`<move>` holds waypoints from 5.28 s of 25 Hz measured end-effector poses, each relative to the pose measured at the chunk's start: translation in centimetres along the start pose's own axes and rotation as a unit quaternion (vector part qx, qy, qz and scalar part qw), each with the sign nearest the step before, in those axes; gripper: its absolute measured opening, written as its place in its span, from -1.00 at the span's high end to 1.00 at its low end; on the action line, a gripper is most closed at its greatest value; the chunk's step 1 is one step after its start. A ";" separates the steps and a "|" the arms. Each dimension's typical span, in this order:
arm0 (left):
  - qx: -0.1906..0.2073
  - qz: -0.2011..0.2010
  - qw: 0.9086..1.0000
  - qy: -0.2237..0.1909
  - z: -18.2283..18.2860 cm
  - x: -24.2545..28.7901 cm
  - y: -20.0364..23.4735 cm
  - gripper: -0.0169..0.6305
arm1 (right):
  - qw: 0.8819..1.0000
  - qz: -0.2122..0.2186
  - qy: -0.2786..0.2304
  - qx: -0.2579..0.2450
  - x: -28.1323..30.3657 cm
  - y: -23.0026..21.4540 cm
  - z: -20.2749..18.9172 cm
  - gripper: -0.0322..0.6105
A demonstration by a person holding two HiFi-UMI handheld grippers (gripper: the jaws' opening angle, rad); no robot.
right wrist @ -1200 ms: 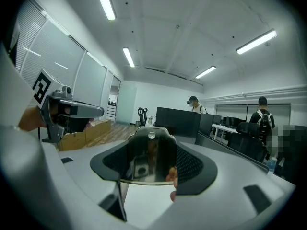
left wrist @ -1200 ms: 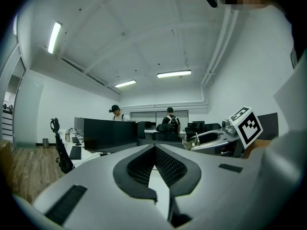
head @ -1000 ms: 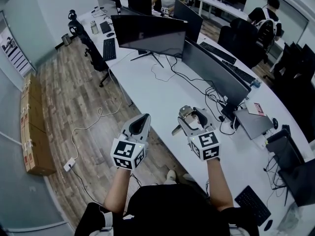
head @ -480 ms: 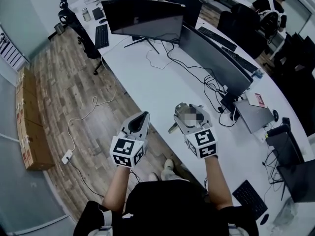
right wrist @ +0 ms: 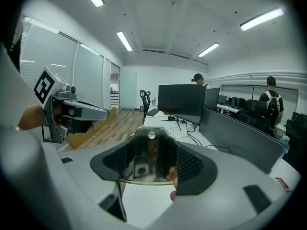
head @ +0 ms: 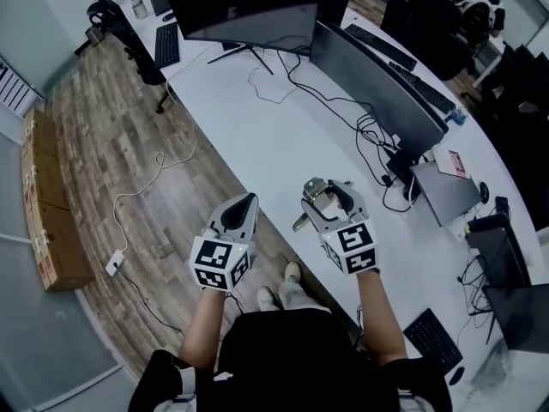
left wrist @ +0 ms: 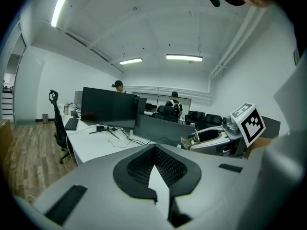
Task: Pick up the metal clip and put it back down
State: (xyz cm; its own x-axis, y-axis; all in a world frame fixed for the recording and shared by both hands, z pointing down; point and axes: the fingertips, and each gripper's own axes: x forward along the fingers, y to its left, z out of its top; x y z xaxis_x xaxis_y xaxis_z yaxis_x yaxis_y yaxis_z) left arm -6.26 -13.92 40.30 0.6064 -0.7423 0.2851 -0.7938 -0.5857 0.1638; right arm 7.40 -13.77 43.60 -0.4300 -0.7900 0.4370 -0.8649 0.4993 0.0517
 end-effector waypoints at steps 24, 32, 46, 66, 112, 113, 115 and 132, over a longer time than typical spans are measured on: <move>-0.036 0.001 0.997 0.074 -8.1 4.5 0.9 0.91 | 0.994 0.041 0.095 0.020 4.0 0.3 -10.1 0.02; -0.050 0.000 0.994 0.097 -10.5 6.0 1.3 0.91 | 0.988 0.058 0.138 0.023 5.4 0.4 -13.7 0.02; -0.066 0.012 0.989 0.133 -14.3 7.2 2.5 0.91 | 0.972 0.072 0.218 -0.050 8.3 0.4 -20.3 0.02; -0.082 0.014 0.982 0.168 -17.9 8.8 2.9 0.91 | 0.958 0.100 0.261 -0.065 11.3 -0.6 -24.6 0.02; -0.091 0.015 0.981 0.173 -18.8 9.8 4.3 0.91 | 0.948 0.114 0.286 -0.078 12.7 -0.8 -27.6 0.02; -0.091 0.016 0.981 0.172 -18.8 9.8 4.4 0.91 | 0.949 0.113 0.284 -0.080 12.6 -0.9 -27.5 0.02; -0.091 0.016 0.981 0.171 -18.8 9.7 4.4 0.91 | 0.949 0.116 0.281 -0.081 12.6 -0.8 -27.5 0.02; -0.072 0.015 0.988 0.135 -14.8 7.9 4.2 0.91 | 0.974 0.078 0.211 -0.033 10.9 -1.5 -20.4 0.02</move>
State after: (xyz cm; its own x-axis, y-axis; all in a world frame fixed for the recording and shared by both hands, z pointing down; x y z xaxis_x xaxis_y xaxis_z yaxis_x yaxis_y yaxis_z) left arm -5.47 -17.42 57.26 0.5631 -0.6334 0.5309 -0.8217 -0.4973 0.2782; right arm 9.29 -15.86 66.60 -0.3986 -0.4936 0.7730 -0.7734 0.6339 0.0060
